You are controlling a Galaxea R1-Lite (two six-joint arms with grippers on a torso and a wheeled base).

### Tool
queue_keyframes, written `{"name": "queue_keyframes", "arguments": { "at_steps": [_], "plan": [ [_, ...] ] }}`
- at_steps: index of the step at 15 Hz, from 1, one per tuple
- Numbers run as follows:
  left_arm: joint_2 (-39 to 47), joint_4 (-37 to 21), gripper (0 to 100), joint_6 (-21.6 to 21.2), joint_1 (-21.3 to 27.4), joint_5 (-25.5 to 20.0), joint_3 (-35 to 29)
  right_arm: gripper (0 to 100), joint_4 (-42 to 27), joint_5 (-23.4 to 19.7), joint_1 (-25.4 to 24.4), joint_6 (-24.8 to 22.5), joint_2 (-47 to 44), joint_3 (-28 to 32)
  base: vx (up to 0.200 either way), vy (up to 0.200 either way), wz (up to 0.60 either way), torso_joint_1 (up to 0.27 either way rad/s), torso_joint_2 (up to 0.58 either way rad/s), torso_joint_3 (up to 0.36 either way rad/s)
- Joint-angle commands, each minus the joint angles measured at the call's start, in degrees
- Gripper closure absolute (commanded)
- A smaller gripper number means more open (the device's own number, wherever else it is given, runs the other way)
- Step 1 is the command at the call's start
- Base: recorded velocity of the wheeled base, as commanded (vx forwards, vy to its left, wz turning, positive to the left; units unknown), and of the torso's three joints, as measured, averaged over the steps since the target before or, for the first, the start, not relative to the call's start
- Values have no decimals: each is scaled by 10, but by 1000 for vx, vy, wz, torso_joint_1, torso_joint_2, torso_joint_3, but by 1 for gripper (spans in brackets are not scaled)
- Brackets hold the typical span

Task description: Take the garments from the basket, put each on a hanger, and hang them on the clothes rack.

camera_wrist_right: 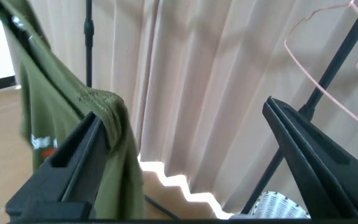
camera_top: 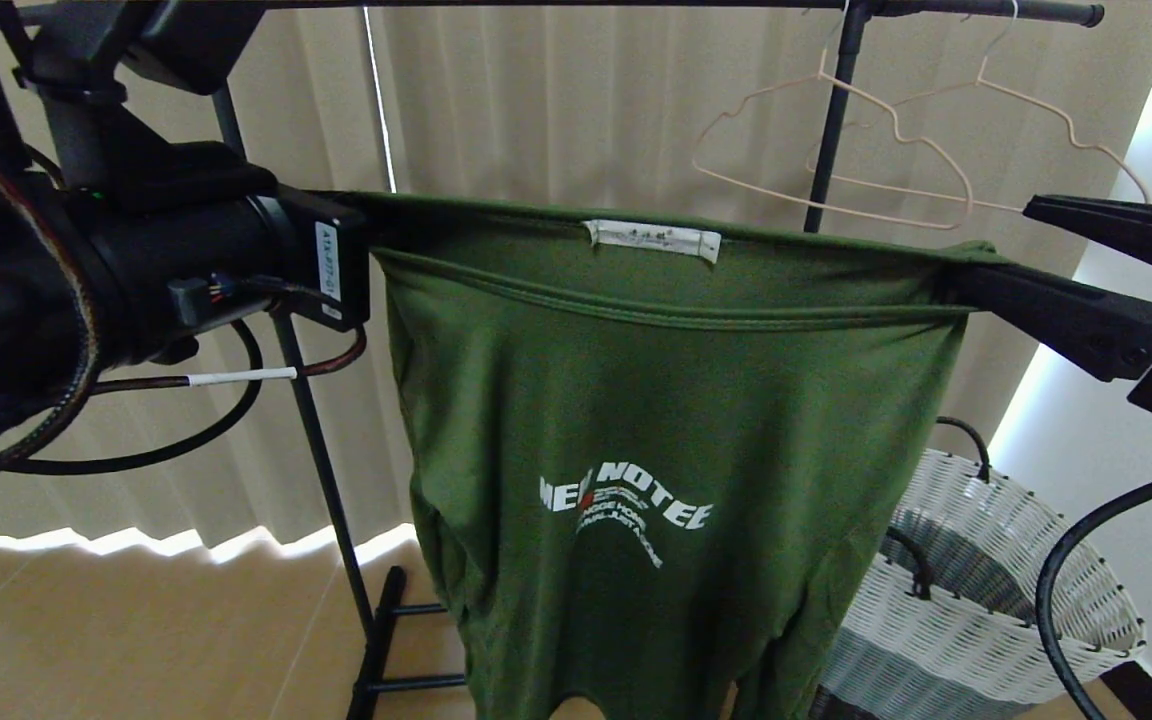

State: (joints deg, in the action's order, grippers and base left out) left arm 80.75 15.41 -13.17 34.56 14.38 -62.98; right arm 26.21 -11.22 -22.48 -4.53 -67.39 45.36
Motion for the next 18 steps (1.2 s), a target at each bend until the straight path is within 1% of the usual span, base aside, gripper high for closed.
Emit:
{"name": "queue_keyframes", "arguments": {
  "at_steps": [1,3,6,11,12,13,14,15,16,17,18],
  "plan": [
    [4,1,100,-1,-3,4,-2,0,1,0,0,1,12,-5,0,0,0,0,0,0],
    [9,1,100,-3,-10,21,-3,0,1,-7,-1,1,17,-10,0,0,0,0,0,0],
    [13,1,100,-3,-11,21,-3,0,0,-52,0,1,35,-25,0,0,0,0,0,0],
    [13,1,100,-3,-11,21,-2,0,-1,-57,0,1,43,-32,0,0,0,0,0,0],
    [9,-1,100,-3,-12,22,4,0,-6,-50,0,0,43,-32,0,0,0,0,0,0],
    [5,-1,100,-5,-24,21,17,0,-10,-37,5,-1,43,-41,0,0,0,0,0,0],
    [-9,-3,100,-10,-35,21,29,0,-13,-17,26,-5,44,-52,0,0,0,0,0,0],
    [-29,-5,100,-21,-55,21,53,0,-21,14,63,-7,45,-66,0,0,0,0,0,0],
    [-37,-6,100,-26,-64,20,64,0,-22,23,74,-8,45,-73,0,0,0,0,0,0],
    [-62,-4,100,-33,-92,13,96,0,-24,49,102,-21,45,-89,0,0,0,0,0,0],
    [-62,-4,100,-33,-92,13,96,0,-24,49,102,-21,45,-89,0,0,0,0,0,0]
  ]
}}
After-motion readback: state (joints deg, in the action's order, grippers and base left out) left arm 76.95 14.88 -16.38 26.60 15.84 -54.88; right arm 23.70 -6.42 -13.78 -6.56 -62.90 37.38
